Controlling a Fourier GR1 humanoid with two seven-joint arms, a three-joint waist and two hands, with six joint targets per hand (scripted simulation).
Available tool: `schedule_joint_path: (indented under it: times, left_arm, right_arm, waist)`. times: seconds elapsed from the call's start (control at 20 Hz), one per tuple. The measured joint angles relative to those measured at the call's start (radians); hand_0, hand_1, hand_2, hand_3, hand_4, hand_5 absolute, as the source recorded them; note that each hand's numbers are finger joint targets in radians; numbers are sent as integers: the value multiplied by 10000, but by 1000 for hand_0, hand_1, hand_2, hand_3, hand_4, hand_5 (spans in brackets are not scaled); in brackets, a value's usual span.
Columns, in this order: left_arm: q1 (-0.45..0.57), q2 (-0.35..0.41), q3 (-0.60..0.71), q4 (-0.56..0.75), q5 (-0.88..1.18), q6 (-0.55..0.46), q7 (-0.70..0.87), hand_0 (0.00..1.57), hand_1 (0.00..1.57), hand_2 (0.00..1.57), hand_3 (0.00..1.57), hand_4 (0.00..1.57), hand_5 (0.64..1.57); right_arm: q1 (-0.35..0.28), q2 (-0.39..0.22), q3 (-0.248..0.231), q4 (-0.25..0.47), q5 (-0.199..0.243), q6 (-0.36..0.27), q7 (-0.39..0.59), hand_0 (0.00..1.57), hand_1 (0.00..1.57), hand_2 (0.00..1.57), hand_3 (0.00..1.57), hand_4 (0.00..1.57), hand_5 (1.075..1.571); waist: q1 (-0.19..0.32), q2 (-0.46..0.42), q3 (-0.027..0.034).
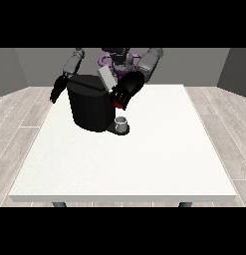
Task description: Insert the coffee pod into the coffee machine and close the lid
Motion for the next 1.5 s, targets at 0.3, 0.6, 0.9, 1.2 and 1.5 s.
schedule_joint_path:
  times: [0.3, 0.6, 0.9, 1.2, 1.5]
  left_arm:
    - [46, 56, 67, 56, -83, 177, -109, 0, 0, 481, 381, 0, 1571]
    - [210, -315, 41, 148, -117, 105, 163, 0, 0, 0, 151, 0, 1571]
    - [1127, -1095, 12, 74, 111, -180, 428, 0, 0, 85, 0, 0, 1571]
    - [2348, -2324, 752, -167, 1345, -265, 194, 0, 0, 0, 0, 369, 1571]
    - [4296, -4002, 2481, 15, 3662, -290, -402, 0, 0, 0, 0, 274, 1571]
  right_arm:
    - [148, -53, -90, 84, -59, 45, -130, 0, 0, 0, 0, 90, 1571]
    - [400, 127, -85, 334, -123, 22, -167, 0, 0, 0, 0, 0, 1571]
    - [1194, 108, -405, 913, -361, 49, -434, 0, 0, 0, 0, 0, 1571]
    - [2405, 144, -583, 1383, -553, 154, -906, 0, 0, 0, 0, 0, 1571]
    - [3398, -8, -854, 1405, -774, 261, -1043, 0, 0, 0, 0, 0, 1571]
  waist:
    - [78, -148, 9]
    - [372, -664, 9]
    - [1128, -1837, -6]
    - [2003, -3302, -21]
    - [3000, -4867, -40]
